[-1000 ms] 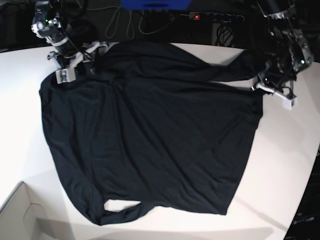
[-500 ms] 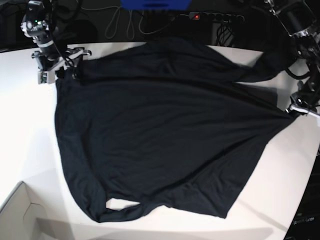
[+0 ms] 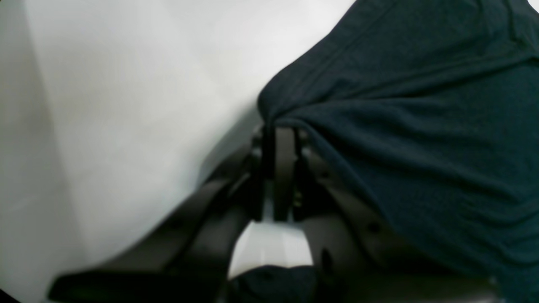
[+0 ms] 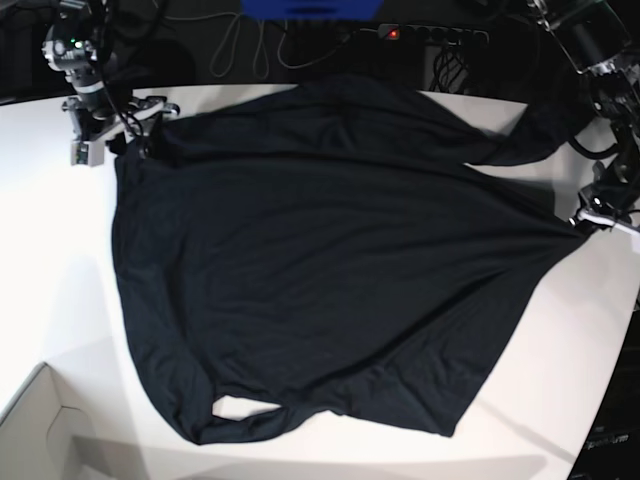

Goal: Layout the t-shirt on the table in an organized manner, then fold the t-shirt properly
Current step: 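Hold the shirt edges with both grippers and stretch them apart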

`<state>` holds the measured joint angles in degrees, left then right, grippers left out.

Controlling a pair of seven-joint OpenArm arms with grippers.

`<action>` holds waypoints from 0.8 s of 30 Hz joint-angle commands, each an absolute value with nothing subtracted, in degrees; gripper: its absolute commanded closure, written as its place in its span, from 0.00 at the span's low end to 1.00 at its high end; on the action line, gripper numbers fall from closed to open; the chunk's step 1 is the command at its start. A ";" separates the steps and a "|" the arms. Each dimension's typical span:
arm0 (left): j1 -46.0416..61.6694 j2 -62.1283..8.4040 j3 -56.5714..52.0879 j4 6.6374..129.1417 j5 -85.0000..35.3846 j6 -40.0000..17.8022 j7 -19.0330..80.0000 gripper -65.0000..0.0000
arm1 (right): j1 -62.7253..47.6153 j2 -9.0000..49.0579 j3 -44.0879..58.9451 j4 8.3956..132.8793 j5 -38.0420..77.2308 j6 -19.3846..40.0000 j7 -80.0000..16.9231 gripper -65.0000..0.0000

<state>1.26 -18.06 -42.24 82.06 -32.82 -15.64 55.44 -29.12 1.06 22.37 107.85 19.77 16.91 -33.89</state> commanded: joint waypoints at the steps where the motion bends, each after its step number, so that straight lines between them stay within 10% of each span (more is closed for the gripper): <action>1: 0.66 -19.21 -42.51 82.95 -33.45 -15.78 54.64 1.00 | -29.41 1.10 22.64 108.62 20.35 16.75 -32.84 0.46; 17: 0.48 -19.12 -42.51 82.95 -33.45 -15.78 54.64 1.00 | -30.73 -2.68 22.37 103.78 20.44 16.92 -33.19 0.49; 24: 0.57 -19.12 -42.51 82.86 -33.45 -15.78 54.55 1.00 | -28.18 -2.33 22.29 102.64 20.35 17.10 -33.19 0.76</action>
<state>1.23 -18.06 -42.24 82.04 -32.82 -15.66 55.42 -27.97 -2.81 22.15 101.71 19.81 17.15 -34.13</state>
